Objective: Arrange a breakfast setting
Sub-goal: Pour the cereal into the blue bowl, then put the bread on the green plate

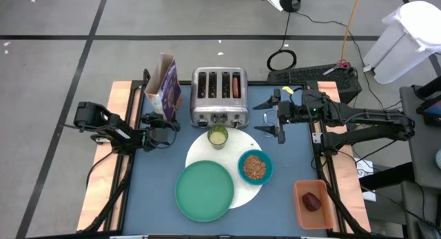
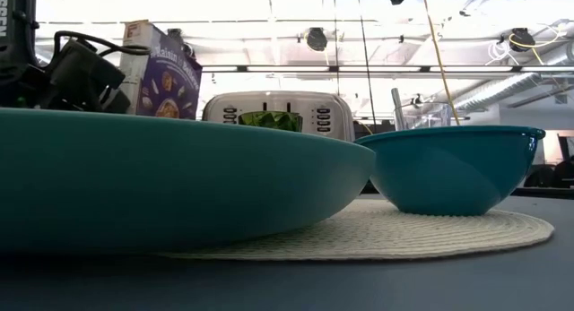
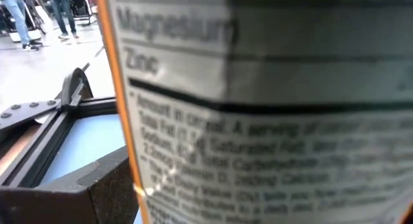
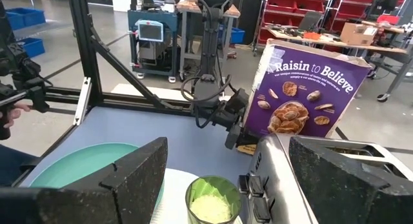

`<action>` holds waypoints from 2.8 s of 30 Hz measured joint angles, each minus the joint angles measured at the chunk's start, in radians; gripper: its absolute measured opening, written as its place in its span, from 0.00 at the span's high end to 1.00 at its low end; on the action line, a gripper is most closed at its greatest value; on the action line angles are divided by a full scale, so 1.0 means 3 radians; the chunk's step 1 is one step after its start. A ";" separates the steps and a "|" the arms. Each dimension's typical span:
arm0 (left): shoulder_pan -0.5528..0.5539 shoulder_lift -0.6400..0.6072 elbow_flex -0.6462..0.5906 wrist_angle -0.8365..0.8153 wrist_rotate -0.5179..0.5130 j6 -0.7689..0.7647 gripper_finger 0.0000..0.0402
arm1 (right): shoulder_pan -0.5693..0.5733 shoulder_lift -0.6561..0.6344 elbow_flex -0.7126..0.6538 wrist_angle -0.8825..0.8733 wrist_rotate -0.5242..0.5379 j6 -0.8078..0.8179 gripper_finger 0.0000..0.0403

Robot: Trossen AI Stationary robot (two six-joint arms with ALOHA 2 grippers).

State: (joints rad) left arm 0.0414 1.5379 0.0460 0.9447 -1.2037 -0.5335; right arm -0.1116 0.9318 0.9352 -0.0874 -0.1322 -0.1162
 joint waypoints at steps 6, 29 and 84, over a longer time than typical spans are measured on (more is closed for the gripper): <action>-0.0148 -0.0005 0.0001 0.0258 -0.0002 0.0098 0.02 | 0.0000 0.0000 0.0000 0.0001 0.0000 0.0001 0.21; -0.0535 -0.0005 0.0000 0.1219 -0.0508 0.0942 0.02 | 0.0001 -0.0001 0.0000 0.0001 0.0000 0.0003 0.21; -0.0531 -0.1902 0.1872 0.1339 -0.0191 0.5281 0.02 | 0.0008 0.0094 0.0003 0.0284 0.0428 0.0695 0.21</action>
State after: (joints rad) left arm -0.1178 0.9672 0.6075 1.3463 -1.2610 1.0508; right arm -0.1093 0.9599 0.9360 -0.0022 -0.0038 0.0925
